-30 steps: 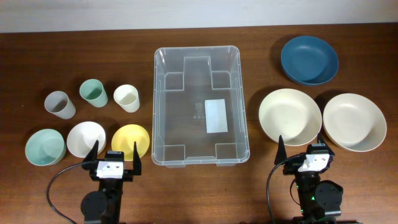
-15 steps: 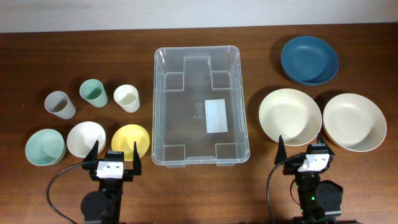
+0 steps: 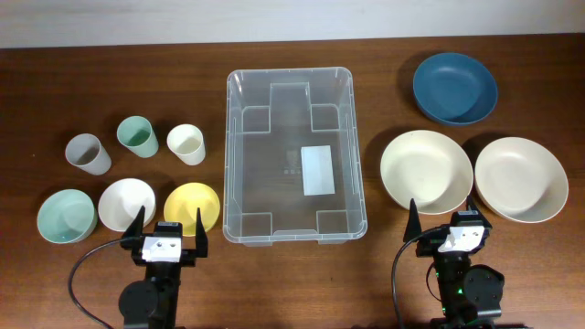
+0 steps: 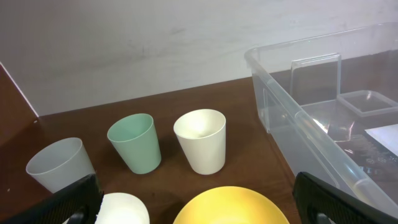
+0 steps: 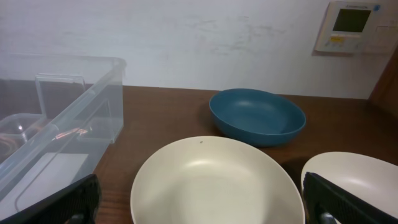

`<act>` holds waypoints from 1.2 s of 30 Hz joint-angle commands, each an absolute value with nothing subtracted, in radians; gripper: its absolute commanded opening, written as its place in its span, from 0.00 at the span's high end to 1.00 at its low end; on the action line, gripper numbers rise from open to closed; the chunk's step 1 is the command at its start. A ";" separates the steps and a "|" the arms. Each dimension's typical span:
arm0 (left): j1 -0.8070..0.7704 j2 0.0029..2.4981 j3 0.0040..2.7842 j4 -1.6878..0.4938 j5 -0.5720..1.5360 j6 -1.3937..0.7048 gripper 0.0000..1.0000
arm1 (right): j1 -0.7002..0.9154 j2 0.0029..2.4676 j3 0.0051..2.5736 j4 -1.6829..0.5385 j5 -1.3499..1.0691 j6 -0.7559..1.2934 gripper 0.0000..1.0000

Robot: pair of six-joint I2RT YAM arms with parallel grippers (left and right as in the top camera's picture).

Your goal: Pack container

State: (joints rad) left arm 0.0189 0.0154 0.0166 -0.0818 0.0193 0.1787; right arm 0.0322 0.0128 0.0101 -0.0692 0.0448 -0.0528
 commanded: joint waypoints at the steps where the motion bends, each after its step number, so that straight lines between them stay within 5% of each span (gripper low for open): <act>1: 0.020 0.006 0.009 -0.080 0.027 0.170 0.00 | 0.026 0.008 0.006 -0.075 0.072 -0.052 0.01; 28: 0.022 0.006 0.009 -0.051 -0.088 0.199 0.00 | 0.026 0.015 0.006 -0.080 -0.009 0.083 0.01; 36: 0.022 0.014 0.066 -0.068 -0.075 0.044 0.00 | 0.026 0.035 0.072 -0.140 -0.019 0.137 0.01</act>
